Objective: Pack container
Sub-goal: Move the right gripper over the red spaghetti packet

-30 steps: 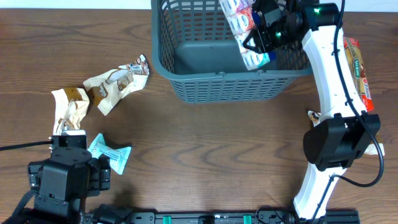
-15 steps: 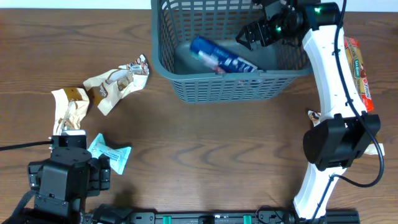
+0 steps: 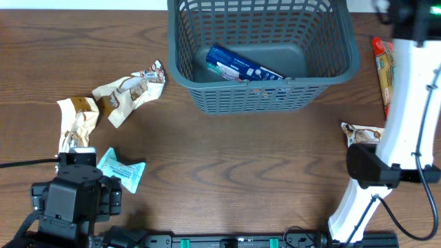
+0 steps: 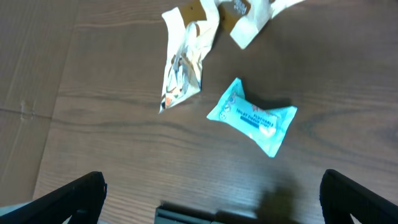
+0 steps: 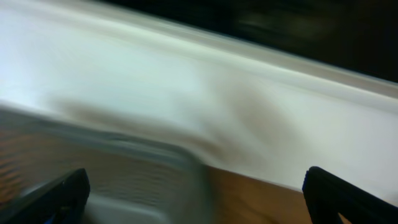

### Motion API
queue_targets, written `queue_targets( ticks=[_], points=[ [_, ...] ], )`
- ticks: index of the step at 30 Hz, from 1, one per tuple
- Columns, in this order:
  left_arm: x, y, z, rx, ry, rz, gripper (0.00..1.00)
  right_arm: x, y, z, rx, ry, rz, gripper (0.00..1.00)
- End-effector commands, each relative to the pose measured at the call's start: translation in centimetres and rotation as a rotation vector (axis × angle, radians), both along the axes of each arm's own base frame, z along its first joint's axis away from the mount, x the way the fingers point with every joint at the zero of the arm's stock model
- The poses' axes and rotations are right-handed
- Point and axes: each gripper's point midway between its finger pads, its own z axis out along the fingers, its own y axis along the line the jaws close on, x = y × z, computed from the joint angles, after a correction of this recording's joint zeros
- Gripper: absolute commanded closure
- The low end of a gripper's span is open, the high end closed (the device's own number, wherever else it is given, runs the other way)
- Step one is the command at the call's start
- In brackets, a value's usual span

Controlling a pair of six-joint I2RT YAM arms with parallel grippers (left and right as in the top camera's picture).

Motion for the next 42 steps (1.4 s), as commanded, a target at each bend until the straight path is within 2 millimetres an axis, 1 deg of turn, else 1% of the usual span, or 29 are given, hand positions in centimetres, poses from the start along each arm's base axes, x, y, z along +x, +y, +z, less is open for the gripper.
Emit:
queue_targets(
  ticks=[1, 4, 8, 9, 12, 13, 15, 19, 22, 24, 27, 30, 33, 37, 40, 42],
  points=[
    [-0.1, 0.4, 0.6, 0.012, -0.020, 0.014, 0.01, -3.1, -8.0, 1.7, -0.043, -0.012, -0.315, 0.01],
    [0.0, 0.4, 0.7, 0.012, -0.022, 0.014, 0.01, -5.1, -11.3, -0.5, -0.046, 0.093, -0.385, 0.01],
    [0.0, 0.4, 0.7, 0.012, -0.022, 0.013, 0.01, -7.4, -14.6, -4.1, -0.031, 0.248, -0.459, 0.01],
    [0.0, 0.4, 0.7, 0.012, -0.022, 0.013, 0.01, -7.6, -15.1, -4.7, -0.028, 0.270, -0.470, 0.01],
    [0.0, 0.4, 0.7, 0.012, -0.022, 0.013, 0.01, -8.1, -17.2, -7.3, -0.023, 0.357, -0.505, 0.01],
    [0.0, 0.4, 0.7, 0.012, -0.022, 0.013, 0.02, -8.1, -17.8, -8.4, -0.029, 0.393, -0.496, 0.01],
    [0.0, 0.4, 0.7, 0.012, -0.022, 0.013, 0.01, -7.8, -18.3, -10.5, -0.039, 0.452, -0.441, 0.01],
    [0.0, 0.4, 0.7, 0.012, -0.022, 0.013, 0.01, -6.9, -18.5, -15.2, -0.080, 0.558, -0.252, 0.01],
    [0.0, 0.4, 0.7, 0.012, -0.022, 0.013, 0.01, -6.9, -19.7, -18.0, -0.083, 0.608, -0.221, 0.01],
    [0.0, 0.4, 0.7, 0.012, -0.022, 0.013, 0.01, -7.1, -20.8, -19.6, -0.066, 0.630, -0.232, 0.01],
    [0.0, 0.4, 0.7, 0.012, -0.022, 0.013, 0.02, -7.4, -21.4, -21.8, 0.001, 0.649, -0.213, 0.01],
    [0.0, 0.4, 0.7, 0.013, -0.022, 0.014, 0.01, -7.9, -22.6, -24.4, 0.051, 0.692, -0.244, 0.01],
    [0.0, 0.4, 0.7, 0.013, -0.022, 0.014, 0.01, -8.6, -24.1, -27.4, 0.121, 0.760, -0.307, 0.01],
    [0.0, 0.4, 0.7, 0.013, -0.022, 0.014, 0.01, -9.3, -24.7, -31.2, 0.206, 0.856, -0.368, 0.01],
    [0.0, 0.4, 0.7, 0.013, -0.022, 0.014, 0.01, -10.1, -25.7, -33.5, 0.201, 0.931, -0.455, 0.01],
    [0.0, 0.4, 0.7, 0.013, -0.022, 0.014, 0.01, -10.2, -25.5, -34.5, 0.197, 0.963, -0.456, 0.01]
  ],
)
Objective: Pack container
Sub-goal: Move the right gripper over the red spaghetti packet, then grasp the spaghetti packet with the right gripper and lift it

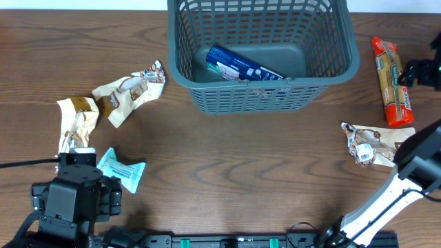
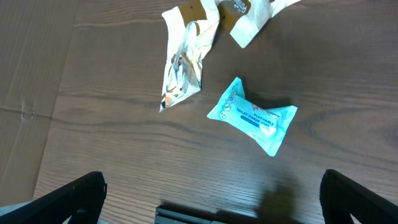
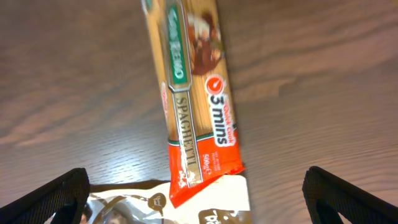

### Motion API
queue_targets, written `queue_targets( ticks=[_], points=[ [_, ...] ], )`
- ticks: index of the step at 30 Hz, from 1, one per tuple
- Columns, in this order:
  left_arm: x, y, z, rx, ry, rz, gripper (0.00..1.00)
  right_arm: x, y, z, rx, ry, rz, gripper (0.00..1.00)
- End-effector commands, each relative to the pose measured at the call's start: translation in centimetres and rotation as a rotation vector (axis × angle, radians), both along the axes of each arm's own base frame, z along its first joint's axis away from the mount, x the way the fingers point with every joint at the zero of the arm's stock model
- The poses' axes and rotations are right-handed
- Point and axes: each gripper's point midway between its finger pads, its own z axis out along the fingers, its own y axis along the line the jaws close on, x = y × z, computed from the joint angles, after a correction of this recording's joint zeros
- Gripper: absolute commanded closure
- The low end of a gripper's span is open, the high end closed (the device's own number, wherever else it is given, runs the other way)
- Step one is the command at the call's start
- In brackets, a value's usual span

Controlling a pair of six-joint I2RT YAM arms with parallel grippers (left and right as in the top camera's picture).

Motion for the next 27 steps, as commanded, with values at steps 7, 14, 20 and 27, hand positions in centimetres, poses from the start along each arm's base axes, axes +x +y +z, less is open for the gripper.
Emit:
queue_targets(
  ticks=[7, 14, 20, 27],
  points=[
    [-0.1, 0.4, 0.7, 0.012, -0.021, 0.014, 0.01, 0.3, 0.0, -2.6, -0.002, 0.056, -0.052, 0.01],
    [-0.1, 0.4, 0.7, 0.012, -0.021, 0.014, 0.01, 1.1, -0.1, -2.8, -0.002, 0.030, -0.039, 0.01],
    [-0.1, 0.4, 0.7, 0.013, -0.021, 0.013, 0.01, 1.0, 0.4, -4.9, 0.037, 0.069, -0.031, 0.01],
    [-0.1, 0.4, 0.7, 0.012, -0.021, 0.014, 0.01, 1.5, 1.4, -7.2, 0.063, 0.105, -0.012, 0.01]
  ],
)
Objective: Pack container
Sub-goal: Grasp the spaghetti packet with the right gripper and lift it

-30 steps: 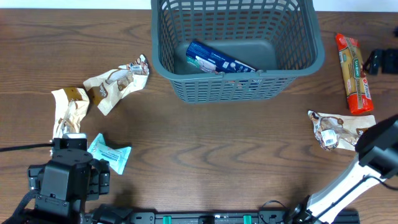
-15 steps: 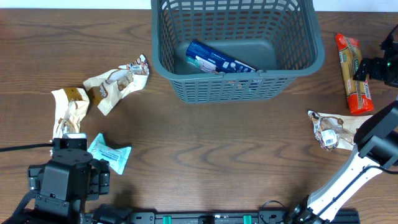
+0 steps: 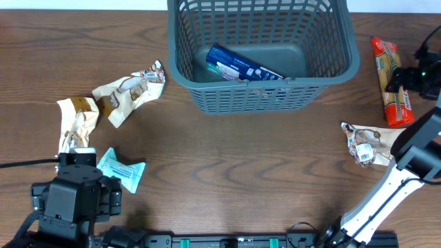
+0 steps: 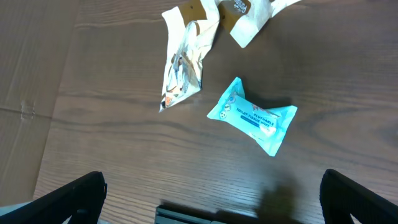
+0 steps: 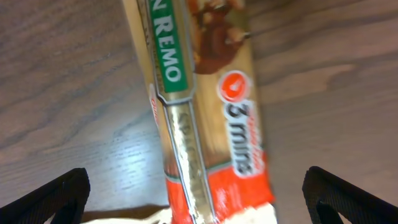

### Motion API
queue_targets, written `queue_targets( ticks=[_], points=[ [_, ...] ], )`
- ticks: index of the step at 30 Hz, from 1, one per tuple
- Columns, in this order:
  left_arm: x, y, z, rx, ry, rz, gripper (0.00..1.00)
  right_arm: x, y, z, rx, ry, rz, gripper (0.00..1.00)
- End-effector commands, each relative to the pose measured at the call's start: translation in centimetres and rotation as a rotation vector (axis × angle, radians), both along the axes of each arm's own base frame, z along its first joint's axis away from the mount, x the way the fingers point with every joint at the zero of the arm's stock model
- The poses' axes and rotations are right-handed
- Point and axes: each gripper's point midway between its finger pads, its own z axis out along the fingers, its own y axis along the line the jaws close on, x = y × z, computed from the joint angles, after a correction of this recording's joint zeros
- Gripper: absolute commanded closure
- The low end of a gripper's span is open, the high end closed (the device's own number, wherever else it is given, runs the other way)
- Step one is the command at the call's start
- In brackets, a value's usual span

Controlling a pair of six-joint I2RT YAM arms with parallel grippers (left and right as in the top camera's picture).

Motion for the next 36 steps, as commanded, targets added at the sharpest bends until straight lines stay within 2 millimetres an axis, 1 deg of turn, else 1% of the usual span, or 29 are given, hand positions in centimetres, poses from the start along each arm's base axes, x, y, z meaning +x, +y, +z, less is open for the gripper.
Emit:
queue_targets(
  ticks=[1, 5, 7, 14, 18, 25, 36],
  points=[
    [-0.1, 0.4, 0.7, 0.012, -0.021, 0.013, 0.01, 0.8, 1.1, -1.3, 0.021, 0.013, 0.012, 0.01],
    [-0.1, 0.4, 0.6, 0.012, -0.021, 0.014, 0.01, 1.1, 1.3, -2.2, 0.020, 0.021, 0.050, 0.01],
    [-0.1, 0.4, 0.6, 0.012, -0.021, 0.014, 0.01, 1.2, 1.1, -2.5, 0.008, 0.025, 0.056, 0.01],
    [-0.1, 0.4, 0.6, 0.012, -0.020, 0.014, 0.01, 1.9, 0.4, -2.6, -0.024, -0.003, 0.106, 0.01],
    [-0.1, 0.4, 0.6, 0.012, -0.020, 0.014, 0.01, 2.0, -0.2, -2.8, -0.031, -0.008, 0.106, 0.01],
    [-0.1, 0.4, 0.6, 0.012, -0.020, 0.014, 0.01, 1.5, -0.6, -4.7, -0.012, 0.023, 0.099, 0.01],
    [-0.1, 0.4, 0.6, 0.012, -0.020, 0.014, 0.01, 1.4, -0.7, -6.5, -0.001, 0.038, 0.096, 0.01]
  ],
)
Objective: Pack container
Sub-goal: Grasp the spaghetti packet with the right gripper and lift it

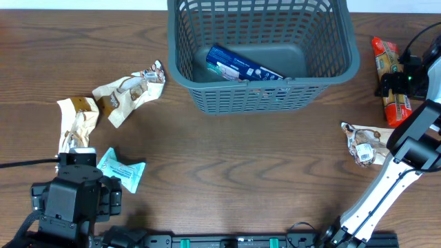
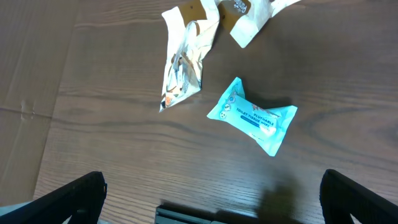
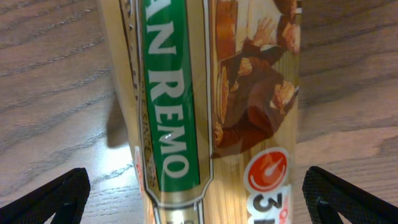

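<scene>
The grey basket (image 1: 262,89) stands at the back centre with a blue packet (image 1: 242,65) lying in it. To its right lies the orange spaghetti packet (image 1: 384,54), which fills the right wrist view (image 3: 205,93). My right gripper (image 1: 394,81) hangs low over the packet, open (image 3: 199,199), one finger on each side of it. At the front left my left gripper (image 1: 69,200) is open (image 2: 214,199) above bare wood. Just beyond it lies a teal tissue pack (image 2: 252,116).
Two crumpled snack wrappers (image 1: 129,89) (image 1: 77,120) lie at the left, the nearer one also in the left wrist view (image 2: 186,62). Another wrapper (image 1: 368,141) lies at the right, in front of the spaghetti. The right arm's white links cross the right edge.
My right gripper has come closer to the spaghetti packet, which now looms larger between its open fingers. The left arm and every object stay where they were.
My right arm first stood by the basket's right side, its wrist view blurred. Then its gripper was over the table's right edge, looking down on the spaghetti packet and the wrapper. It was closer each time after and now straddles the packet. The left arm stayed still.
</scene>
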### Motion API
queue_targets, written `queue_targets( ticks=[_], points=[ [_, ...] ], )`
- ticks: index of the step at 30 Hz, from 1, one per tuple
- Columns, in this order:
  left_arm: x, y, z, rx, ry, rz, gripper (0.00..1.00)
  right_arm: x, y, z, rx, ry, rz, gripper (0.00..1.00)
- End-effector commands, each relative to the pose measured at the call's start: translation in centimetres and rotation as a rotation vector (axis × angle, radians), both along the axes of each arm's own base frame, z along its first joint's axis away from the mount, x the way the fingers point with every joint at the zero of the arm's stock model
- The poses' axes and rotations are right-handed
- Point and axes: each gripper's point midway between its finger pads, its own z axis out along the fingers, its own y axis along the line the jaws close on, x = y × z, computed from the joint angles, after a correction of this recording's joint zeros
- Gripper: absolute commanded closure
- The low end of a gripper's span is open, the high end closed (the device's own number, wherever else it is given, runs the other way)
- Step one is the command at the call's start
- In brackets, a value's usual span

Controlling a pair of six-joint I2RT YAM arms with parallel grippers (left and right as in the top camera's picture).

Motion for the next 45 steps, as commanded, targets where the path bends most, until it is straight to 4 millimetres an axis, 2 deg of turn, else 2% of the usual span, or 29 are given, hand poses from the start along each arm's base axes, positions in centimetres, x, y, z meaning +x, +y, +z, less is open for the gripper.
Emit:
queue_targets(
  ticks=[1, 15, 16, 17, 19, 20, 21, 27, 30, 33, 36, 38, 41, 45],
  points=[
    [-0.1, 0.4, 0.6, 0.013, -0.020, 0.014, 0.01, -0.5, -0.4, -1.5, 0.010, 0.024, -0.001, 0.01],
    [-0.1, 0.4, 0.6, 0.013, -0.020, 0.014, 0.01, -0.9, -0.3, -3.6, 0.037, 0.056, -0.053, 0.01],
    [-0.1, 0.4, 0.6, 0.013, -0.020, 0.014, 0.01, -0.9, -0.3, -3.6, 0.036, 0.056, -0.052, 0.06],
    [-0.1, 0.4, 0.6, 0.013, -0.020, 0.014, 0.01, -0.9, -0.3, -3.6, 0.034, 0.057, -0.053, 0.16],
    [-0.1, 0.4, 0.6, 0.013, -0.020, 0.014, 0.01, -1.0, -0.5, -3.6, 0.026, 0.062, -0.055, 0.58],
    [-0.1, 0.4, 0.6, 0.013, -0.020, 0.014, 0.01, -1.0, -0.4, -3.6, 0.027, 0.061, -0.062, 0.83],
    [-0.1, 0.4, 0.6, 0.013, -0.020, 0.014, 0.02, -1.0, -0.5, -3.6, 0.027, 0.060, -0.070, 0.98],
    [-0.1, 0.4, 0.7, 0.012, -0.021, 0.014, 0.01, -0.1, -1.0, -3.4, 0.022, 0.016, -0.194, 0.99],
    [-0.1, 0.4, 0.6, 0.012, -0.021, 0.014, 0.01, 1.1, -0.8, -2.3, 0.055, -0.046, -0.263, 0.99],
    [-0.1, 0.4, 0.6, 0.012, -0.021, 0.014, 0.01, 3.6, 0.2, 0.7, 0.143, -0.167, -0.252, 0.99],
    [-0.1, 0.4, 0.7, 0.012, -0.021, 0.014, 0.01, 6.0, 0.5, 5.3, 0.191, -0.300, -0.246, 0.99],
    [-0.1, 0.4, 0.7, 0.012, -0.021, 0.014, 0.01, 7.5, 0.7, 9.8, 0.210, -0.407, -0.233, 0.99],
    [-0.1, 0.4, 0.6, 0.009, -0.022, 0.016, 0.01, 9.0, 1.5, 17.7, 0.239, -0.588, -0.189, 0.98],
    [-0.1, -0.1, 0.4, -0.018, -0.014, -0.001, 0.01, 9.0, 3.5, 28.4, 0.264, -0.821, -0.114, 0.99]
  ],
)
